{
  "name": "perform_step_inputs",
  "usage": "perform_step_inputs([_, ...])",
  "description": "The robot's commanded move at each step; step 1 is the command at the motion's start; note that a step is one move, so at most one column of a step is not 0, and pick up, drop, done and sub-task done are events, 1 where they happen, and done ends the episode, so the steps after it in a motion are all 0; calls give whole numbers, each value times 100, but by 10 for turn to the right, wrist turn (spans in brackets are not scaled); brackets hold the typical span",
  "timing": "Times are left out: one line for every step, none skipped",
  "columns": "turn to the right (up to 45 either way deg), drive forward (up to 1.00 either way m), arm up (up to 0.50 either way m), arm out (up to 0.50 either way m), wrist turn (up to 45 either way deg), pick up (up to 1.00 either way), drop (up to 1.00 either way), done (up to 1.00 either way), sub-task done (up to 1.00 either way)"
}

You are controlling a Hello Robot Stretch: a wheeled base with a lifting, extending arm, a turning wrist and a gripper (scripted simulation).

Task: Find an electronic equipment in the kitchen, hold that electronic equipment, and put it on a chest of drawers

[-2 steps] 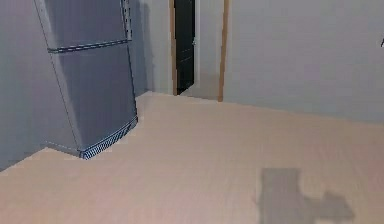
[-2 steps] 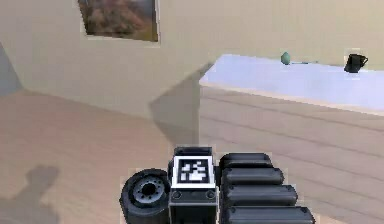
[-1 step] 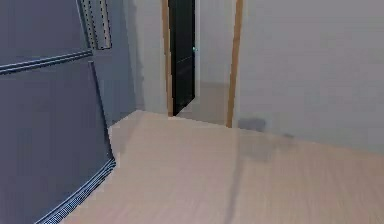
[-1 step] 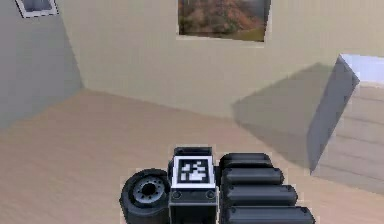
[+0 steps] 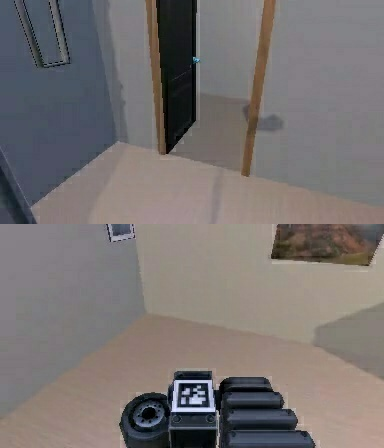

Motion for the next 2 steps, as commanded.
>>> perform_step_inputs([30,0,0,0,0,0,0,0,0])
perform_step_inputs([0,100,0,0,0,0,0,0,0])
